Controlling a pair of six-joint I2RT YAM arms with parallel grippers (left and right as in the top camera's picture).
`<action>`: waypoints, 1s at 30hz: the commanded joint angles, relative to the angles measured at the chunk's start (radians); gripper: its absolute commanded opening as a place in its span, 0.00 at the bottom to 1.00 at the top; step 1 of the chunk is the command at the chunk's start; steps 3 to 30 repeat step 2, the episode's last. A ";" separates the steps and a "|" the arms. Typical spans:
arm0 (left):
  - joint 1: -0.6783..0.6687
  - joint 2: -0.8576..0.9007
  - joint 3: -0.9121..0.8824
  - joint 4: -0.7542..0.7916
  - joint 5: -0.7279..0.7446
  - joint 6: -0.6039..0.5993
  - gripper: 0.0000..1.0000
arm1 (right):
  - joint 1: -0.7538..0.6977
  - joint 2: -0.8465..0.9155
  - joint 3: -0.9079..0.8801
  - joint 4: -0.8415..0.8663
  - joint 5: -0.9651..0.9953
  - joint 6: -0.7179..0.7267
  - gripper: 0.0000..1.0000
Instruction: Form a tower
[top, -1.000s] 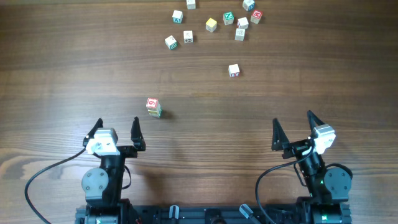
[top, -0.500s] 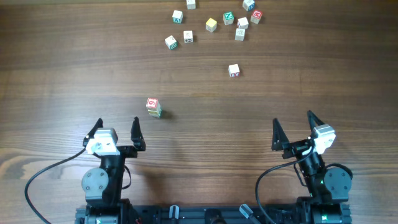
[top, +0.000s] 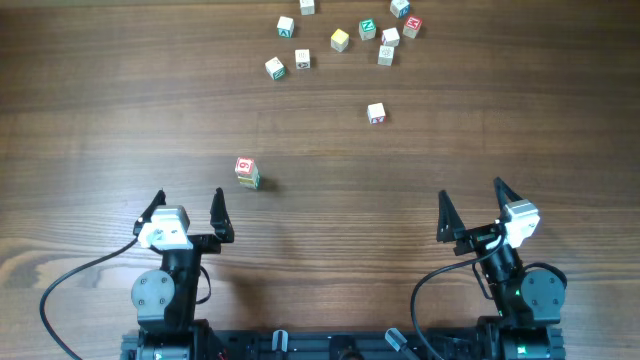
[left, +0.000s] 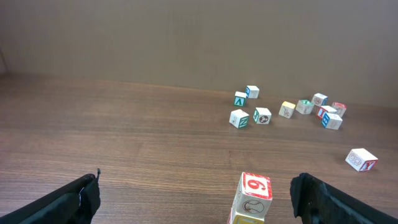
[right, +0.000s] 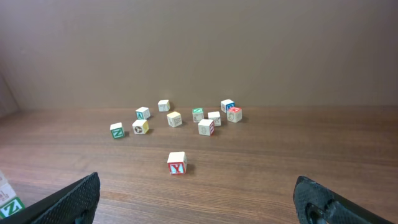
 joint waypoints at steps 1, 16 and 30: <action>-0.006 -0.009 -0.012 0.003 -0.014 -0.013 1.00 | -0.005 -0.009 -0.001 0.005 0.013 0.013 1.00; -0.006 -0.009 -0.012 0.003 -0.014 -0.013 1.00 | -0.005 -0.009 -0.001 0.005 0.013 0.013 1.00; -0.006 -0.009 -0.012 0.003 -0.014 -0.013 1.00 | -0.005 -0.009 -0.001 0.005 0.013 0.013 1.00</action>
